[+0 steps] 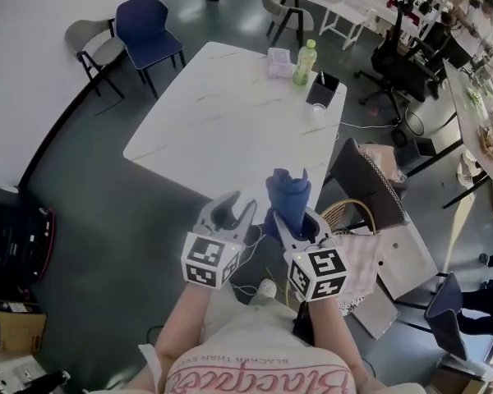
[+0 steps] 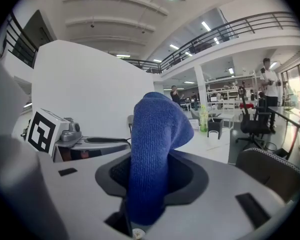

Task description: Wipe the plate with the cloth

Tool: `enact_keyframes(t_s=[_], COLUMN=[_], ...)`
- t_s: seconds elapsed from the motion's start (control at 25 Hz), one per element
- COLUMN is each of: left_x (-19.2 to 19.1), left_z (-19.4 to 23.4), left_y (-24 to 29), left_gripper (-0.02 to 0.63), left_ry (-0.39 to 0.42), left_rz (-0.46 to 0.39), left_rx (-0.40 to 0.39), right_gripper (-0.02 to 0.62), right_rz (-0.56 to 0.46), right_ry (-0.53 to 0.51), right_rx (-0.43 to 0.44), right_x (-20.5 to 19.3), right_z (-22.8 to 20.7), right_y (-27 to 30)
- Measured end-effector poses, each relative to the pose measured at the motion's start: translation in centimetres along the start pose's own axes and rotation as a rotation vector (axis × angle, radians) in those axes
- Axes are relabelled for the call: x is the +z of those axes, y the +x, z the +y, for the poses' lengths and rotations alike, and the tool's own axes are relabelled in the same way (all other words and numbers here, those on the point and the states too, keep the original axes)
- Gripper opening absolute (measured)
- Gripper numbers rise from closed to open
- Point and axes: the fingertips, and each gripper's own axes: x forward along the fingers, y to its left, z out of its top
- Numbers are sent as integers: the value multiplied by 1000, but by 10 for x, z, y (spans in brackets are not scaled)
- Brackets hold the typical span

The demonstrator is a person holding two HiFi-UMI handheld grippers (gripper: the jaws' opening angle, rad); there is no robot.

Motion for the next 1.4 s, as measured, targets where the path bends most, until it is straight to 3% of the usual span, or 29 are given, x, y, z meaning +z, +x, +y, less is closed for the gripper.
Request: enact_keyframes(t_s=[0.28,0.6,0.96,1.24,1.4], left_x=[-21,-62,-129,-182,-193], left_z=[-10,9,30,46,52], left_y=[-8,-7,11,18,25], left_gripper=[130,130,130,130,130], left_ry=[-108,-392,-597,-758,-856], left_rz=[-13,-2,79,142,133], left_rx=[109,167,196,231,219], right_gripper=[138,138,138,138,138], right_rz=[34,77,176,211,218], right_ry=[-21,-45,-127,-113,-99], right_rx=[99,174,193,178,182], right_x=[-12,-23,-68,-84,-87], right_z=[-8,-3,-17,-26,-27], right_y=[-5,3,34,45,46])
